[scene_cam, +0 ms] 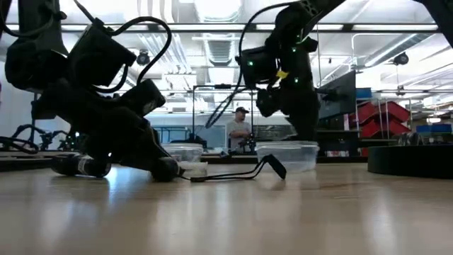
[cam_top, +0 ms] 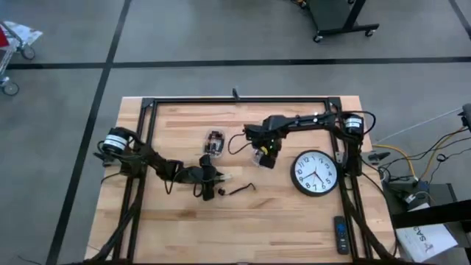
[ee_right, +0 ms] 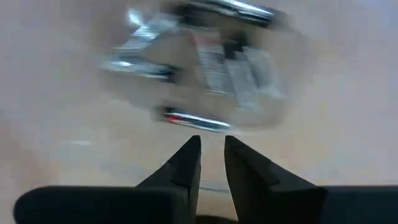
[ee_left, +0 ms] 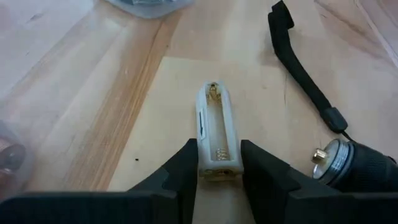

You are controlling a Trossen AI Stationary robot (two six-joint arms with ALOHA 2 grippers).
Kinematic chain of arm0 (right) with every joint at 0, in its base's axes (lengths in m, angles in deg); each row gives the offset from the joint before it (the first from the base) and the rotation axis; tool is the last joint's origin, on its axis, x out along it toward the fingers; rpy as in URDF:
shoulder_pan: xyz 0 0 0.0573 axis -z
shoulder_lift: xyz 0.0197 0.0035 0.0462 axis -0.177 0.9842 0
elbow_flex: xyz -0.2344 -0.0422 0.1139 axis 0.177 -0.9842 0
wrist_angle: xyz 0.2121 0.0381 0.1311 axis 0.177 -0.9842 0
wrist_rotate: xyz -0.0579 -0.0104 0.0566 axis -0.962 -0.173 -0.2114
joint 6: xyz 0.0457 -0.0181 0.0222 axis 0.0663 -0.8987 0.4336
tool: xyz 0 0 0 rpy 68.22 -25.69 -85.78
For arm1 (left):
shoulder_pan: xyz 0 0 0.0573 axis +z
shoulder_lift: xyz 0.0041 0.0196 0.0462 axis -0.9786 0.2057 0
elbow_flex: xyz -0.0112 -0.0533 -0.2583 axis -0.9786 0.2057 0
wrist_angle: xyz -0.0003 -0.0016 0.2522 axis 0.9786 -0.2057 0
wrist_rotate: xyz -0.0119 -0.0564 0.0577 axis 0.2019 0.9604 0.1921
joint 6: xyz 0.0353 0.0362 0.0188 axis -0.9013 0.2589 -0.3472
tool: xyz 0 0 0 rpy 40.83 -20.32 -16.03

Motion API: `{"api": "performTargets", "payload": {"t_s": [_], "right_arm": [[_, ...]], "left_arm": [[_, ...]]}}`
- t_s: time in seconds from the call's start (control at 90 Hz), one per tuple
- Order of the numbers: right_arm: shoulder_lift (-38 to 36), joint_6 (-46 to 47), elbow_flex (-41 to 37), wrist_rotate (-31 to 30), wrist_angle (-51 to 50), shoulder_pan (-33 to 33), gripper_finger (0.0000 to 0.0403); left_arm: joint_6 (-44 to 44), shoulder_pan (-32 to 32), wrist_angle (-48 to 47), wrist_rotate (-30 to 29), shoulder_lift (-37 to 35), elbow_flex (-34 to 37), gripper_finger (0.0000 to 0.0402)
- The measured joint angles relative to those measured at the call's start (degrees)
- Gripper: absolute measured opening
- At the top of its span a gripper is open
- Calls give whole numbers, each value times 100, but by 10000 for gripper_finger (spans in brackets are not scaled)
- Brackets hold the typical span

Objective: Insert battery
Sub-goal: Insert the silver battery into the flashlight's battery compartment

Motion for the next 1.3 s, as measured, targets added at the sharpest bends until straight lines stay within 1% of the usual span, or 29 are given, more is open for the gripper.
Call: {"api": "performTargets", "payload": {"t_s": [0.056,0.1,0.178,0.267,0.333,0.444,0.511,0.644,0.856,0.956,1.089,1.3], "right_arm": [[0,1,0,287,304,-154,50],[0,-2,0,396,565,-270,49],[0,-116,0,494,959,-417,48],[0,-382,0,466,1237,-486,48],[0,-667,0,182,1241,-483,48],[0,-1309,0,-751,1039,-466,49],[0,-1823,-6,-1013,992,-460,56],[0,-2477,-92,-1033,1134,-469,78],[0,-2939,-376,-1078,1837,-465,117],[54,-3095,-448,-1287,1914,-469,126],[233,-3102,-462,-1325,1874,-441,125],[404,-2844,-448,-1307,1882,-443,101]], "left_arm": [[0,0,0,0,-1,0,98],[0,0,0,0,-2,-1,98],[-1,0,0,0,-1,0,98],[0,0,0,0,-2,0,98],[1,0,0,0,-2,0,98],[33,0,0,0,-1,0,97],[59,0,0,0,-2,0,96],[64,0,0,-2,-1,0,88],[64,0,2,-3,-2,-1,82],[64,0,2,-2,0,0,87],[64,0,7,-2,0,0,92],[66,-2,26,-2,0,0,84]]}}
